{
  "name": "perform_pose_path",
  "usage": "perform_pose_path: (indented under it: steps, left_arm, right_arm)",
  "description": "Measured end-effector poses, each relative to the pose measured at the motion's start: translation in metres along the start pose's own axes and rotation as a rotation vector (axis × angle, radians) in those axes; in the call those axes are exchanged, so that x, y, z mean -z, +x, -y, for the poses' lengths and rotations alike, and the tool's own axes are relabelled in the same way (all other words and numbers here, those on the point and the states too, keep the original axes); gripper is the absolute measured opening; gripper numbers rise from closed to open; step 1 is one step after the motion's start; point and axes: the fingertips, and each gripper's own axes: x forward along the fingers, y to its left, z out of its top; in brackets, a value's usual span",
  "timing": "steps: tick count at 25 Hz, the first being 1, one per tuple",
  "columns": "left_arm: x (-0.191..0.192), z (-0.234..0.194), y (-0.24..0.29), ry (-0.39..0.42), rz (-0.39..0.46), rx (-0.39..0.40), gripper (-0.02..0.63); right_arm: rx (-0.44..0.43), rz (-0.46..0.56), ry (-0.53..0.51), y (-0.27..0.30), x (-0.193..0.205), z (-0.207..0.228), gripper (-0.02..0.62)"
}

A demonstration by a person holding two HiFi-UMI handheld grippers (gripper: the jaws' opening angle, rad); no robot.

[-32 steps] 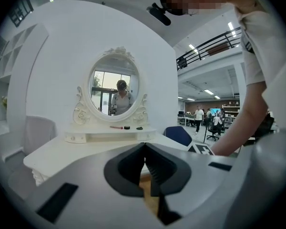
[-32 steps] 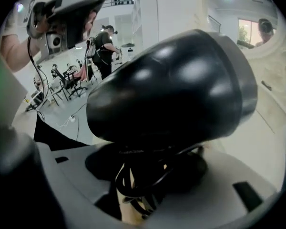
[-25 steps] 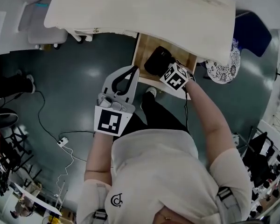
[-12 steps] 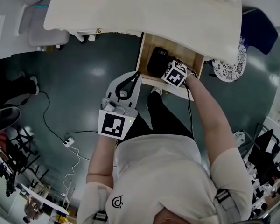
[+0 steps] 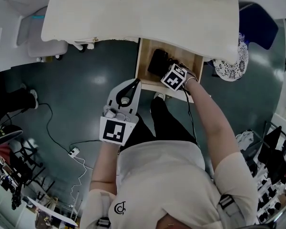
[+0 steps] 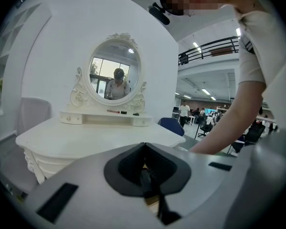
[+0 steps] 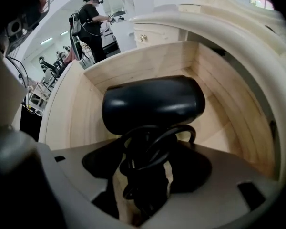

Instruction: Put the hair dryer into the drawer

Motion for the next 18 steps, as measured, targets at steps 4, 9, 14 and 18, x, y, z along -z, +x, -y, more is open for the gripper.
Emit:
perform_pose_path:
  steps: [4, 9, 14, 18]
  left_arm:
    - [-0.003, 0.003, -0.001, 0.006, 0.001, 0.013, 0.014]
    - [-0.01, 0.014, -0.002, 0.059, 0.018, 0.037, 0.013]
    - [-0.023, 0.026, -0.008, 0.072, 0.04, 0.059, 0.013]
    - [-0.034, 0.028, -0.015, 0.079, 0.042, 0.034, 0.012]
  right_arm:
    - [0.023, 0.01, 0.018, -0.012, 0.003, 0.002, 0.339]
    - [0.1, 0.073, 0.036, -0.041, 0.0, 0.002, 0.308]
    - [0.188, 0.252, 0.078, -0.097, -0.019, -0.006, 0.163]
    - [0.287, 0.448, 0.117, -0.154, -0.039, -0.008, 0.014]
